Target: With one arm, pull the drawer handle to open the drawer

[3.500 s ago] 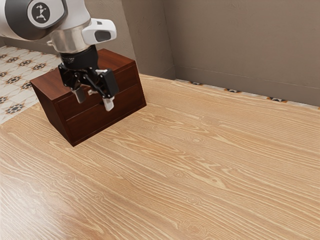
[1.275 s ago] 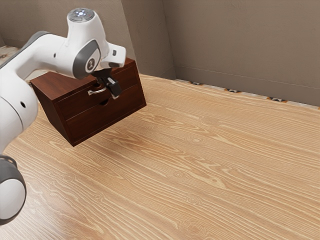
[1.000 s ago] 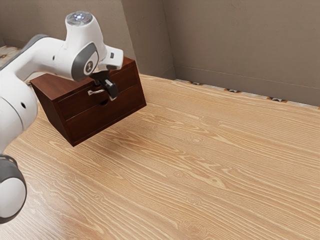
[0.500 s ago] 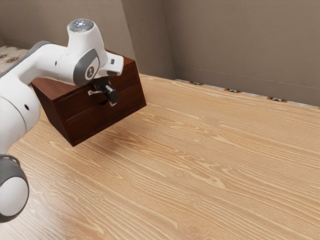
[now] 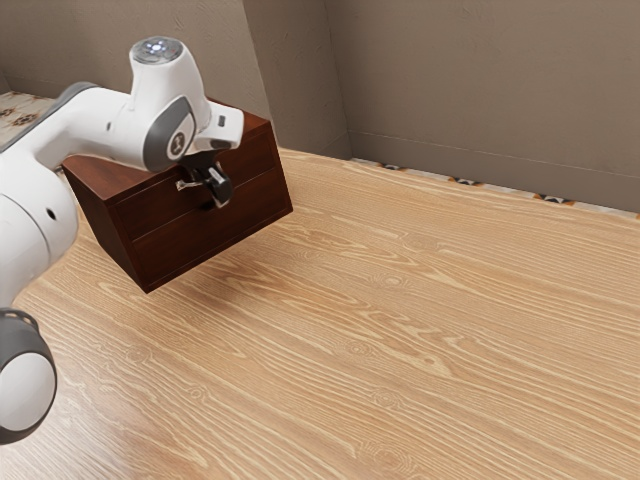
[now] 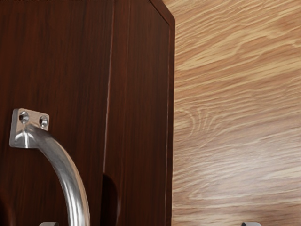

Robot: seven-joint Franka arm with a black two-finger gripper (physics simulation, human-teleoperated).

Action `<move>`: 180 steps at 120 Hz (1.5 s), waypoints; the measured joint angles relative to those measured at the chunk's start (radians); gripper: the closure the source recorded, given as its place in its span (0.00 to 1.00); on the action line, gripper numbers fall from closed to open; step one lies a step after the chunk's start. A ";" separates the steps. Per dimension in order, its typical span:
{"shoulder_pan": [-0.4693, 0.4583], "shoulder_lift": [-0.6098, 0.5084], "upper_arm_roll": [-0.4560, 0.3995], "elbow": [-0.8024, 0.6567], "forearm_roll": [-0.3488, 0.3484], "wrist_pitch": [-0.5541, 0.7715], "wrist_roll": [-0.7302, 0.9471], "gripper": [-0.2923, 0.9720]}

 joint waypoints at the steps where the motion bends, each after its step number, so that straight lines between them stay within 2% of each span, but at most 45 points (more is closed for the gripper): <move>1: 0.000 0.000 0.000 0.000 0.000 0.000 0.000 0.40; 24: -0.009 -0.017 0.000 -0.024 -0.014 -0.004 -0.004 0.43; 44: -0.021 -0.062 -0.003 -0.098 -0.019 -0.001 -0.016 0.41; 77: -0.049 -0.147 -0.019 -0.216 -0.020 0.011 -0.047 0.48; 101: -0.080 -0.188 -0.023 -0.279 -0.019 0.025 -0.075 0.45; 143: -0.138 -0.296 -0.022 -0.433 -0.015 0.065 -0.127 0.47; 180: -0.182 -0.344 -0.023 -0.492 -0.006 0.077 -0.173 0.47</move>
